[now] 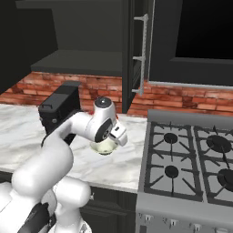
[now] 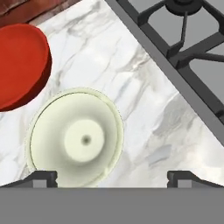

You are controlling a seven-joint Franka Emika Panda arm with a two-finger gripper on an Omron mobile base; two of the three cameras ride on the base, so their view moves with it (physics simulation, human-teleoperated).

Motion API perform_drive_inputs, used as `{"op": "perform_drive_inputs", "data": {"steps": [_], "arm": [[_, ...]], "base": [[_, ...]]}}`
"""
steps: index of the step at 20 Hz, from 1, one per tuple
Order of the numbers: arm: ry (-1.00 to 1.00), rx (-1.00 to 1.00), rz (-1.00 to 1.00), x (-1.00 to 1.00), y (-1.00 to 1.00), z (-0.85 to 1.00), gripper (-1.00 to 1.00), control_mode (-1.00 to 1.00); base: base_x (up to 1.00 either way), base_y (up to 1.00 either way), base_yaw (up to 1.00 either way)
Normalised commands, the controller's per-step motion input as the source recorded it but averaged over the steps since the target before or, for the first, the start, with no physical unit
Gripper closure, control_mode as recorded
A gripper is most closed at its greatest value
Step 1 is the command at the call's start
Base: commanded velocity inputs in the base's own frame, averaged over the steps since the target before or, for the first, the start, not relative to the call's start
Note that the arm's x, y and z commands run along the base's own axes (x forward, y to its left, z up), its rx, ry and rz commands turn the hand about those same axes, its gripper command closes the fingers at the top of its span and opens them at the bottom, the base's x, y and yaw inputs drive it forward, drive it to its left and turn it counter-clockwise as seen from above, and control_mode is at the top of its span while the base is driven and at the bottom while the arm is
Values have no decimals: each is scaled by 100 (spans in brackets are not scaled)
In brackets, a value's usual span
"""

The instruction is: Pick up the bowls on the counter and stack them on top of one another in the open cabinet. Place the smaller bowl on top of the larger bowl.

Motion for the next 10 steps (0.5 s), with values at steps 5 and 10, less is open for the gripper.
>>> {"op": "perform_drive_inputs", "data": {"steps": [5, 10], "arm": [[4, 0, 0, 48, -8, -43, -100, -100], [4, 2, 0, 23, -25, -51, -100, -100]], "base": [[0, 0, 0], [0, 0, 0]]}}
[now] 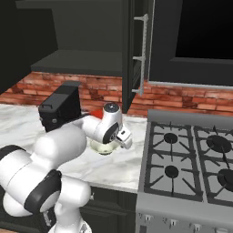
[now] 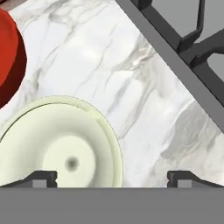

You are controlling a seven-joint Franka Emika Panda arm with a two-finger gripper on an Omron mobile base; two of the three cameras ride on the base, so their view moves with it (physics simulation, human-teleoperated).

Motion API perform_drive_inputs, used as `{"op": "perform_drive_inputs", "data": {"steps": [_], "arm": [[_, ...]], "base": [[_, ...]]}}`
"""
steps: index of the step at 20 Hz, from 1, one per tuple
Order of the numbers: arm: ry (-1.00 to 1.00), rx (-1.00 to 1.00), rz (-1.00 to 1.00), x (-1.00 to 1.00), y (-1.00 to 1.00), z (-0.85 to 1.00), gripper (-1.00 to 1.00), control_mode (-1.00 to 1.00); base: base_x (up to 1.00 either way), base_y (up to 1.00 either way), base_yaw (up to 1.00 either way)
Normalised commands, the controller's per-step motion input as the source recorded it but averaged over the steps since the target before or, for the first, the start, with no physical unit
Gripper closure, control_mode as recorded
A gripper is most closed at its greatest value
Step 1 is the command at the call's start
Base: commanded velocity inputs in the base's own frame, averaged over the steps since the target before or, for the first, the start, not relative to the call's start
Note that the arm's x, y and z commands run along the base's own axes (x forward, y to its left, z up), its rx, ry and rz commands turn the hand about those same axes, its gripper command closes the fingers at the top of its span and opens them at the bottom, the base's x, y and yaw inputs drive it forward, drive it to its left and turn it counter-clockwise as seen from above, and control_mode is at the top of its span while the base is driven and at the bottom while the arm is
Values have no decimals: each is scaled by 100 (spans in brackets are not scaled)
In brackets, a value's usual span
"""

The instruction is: Pick up the bowls on the counter and stack them on top of one another in the open cabinet. Place the smaller bowl on top of the larger bowl.

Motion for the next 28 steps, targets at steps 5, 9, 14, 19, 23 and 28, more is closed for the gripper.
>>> {"op": "perform_drive_inputs", "data": {"steps": [5, 9, 14, 19, 23, 28], "arm": [[3, 2, 0, 27, -7, -46, -100, -100], [4, 0, 0, 31, 1, -42, -100, -100], [2, 0, -1, 23, 0, -36, -100, -100], [0, 0, 0, 15, 1, -27, 100, -100], [0, 0, 0, 0, 0, 0, 100, -100], [0, 0, -6, 5, 0, 39, 100, -100]], "base": [[0, 0, 0], [0, 0, 0], [0, 0, 0], [0, 0, 0], [0, 0, 0], [0, 0, 0]]}}
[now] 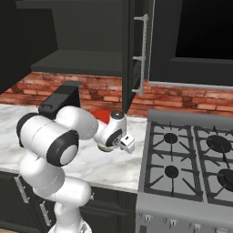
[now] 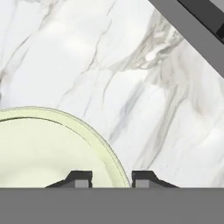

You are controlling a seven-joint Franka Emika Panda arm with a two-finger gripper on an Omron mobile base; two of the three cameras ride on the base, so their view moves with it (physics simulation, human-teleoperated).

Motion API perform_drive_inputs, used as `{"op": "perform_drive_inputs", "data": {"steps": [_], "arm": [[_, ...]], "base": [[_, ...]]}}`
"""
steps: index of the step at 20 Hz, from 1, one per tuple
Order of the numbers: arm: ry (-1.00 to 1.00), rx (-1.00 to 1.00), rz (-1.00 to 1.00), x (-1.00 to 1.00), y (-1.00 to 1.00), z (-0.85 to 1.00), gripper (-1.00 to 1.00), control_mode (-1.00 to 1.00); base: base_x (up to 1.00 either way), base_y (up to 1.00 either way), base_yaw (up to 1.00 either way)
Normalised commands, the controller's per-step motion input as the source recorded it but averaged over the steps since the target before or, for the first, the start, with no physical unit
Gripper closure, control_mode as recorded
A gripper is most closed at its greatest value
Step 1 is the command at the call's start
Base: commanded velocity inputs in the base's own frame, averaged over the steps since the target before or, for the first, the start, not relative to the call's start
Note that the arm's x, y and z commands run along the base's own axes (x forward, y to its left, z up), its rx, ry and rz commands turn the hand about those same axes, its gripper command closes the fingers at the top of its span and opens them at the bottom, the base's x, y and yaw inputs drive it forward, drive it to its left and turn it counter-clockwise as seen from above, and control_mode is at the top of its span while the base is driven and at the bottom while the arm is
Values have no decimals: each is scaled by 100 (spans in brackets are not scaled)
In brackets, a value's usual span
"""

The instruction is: Pick up the bowls on the counter and stack them on top of one another in the open cabinet. Place the smaller bowl on top of the larger bowl.

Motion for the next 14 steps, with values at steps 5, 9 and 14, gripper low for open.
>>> {"op": "perform_drive_inputs", "data": {"steps": [5, 9, 14], "arm": [[0, 0, -9, 10, 0, 82, 100, -100], [0, 0, -5, 4, 0, 93, 100, -100], [0, 0, -2, -2, 0, 92, 100, -100]], "base": [[0, 0, 0], [0, 0, 0], [0, 0, 0]]}}
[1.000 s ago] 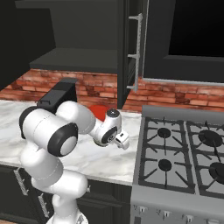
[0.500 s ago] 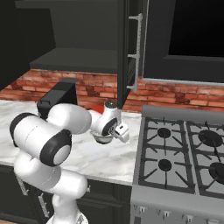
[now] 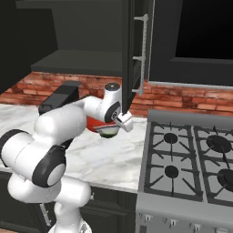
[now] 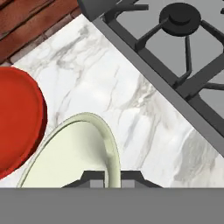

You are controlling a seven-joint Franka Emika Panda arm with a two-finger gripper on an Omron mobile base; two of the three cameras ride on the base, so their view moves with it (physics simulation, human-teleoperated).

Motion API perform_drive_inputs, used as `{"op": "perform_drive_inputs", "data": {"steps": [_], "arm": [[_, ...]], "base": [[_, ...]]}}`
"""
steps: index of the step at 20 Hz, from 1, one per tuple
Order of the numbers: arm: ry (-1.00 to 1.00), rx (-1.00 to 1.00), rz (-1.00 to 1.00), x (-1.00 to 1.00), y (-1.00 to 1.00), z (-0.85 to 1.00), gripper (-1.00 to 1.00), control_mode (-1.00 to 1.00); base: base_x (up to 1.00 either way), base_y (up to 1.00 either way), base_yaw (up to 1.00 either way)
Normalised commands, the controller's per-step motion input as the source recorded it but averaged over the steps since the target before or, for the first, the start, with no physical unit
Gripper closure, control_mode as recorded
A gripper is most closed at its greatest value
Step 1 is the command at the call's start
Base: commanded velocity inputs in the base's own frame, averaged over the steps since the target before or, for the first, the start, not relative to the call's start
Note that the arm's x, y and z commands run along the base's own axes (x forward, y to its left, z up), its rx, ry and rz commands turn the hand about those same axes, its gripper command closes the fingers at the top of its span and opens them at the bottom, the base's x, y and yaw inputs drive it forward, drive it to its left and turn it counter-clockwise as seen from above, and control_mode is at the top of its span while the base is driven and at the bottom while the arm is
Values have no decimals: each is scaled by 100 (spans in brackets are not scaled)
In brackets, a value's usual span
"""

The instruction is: Pick up the bowls on the counter and stack them on top of one another in the open cabinet. Place the smaller bowl on top of the larger bowl.

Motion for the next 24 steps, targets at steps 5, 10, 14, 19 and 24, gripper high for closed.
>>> {"op": "perform_drive_inputs", "data": {"steps": [5, 10, 14, 19, 24], "arm": [[-20, 1, 1, -34, 1, 55, 100, -100], [-31, 7, 5, -21, 13, 0, 100, -100], [-35, 2, 0, 15, 31, 0, 100, -100], [-28, 1, 0, 50, 39, 0, 100, -100], [-16, 5, 0, 47, 30, 0, 100, -100]], "base": [[0, 0, 0], [0, 0, 0], [0, 0, 0], [0, 0, 0], [0, 0, 0]]}}
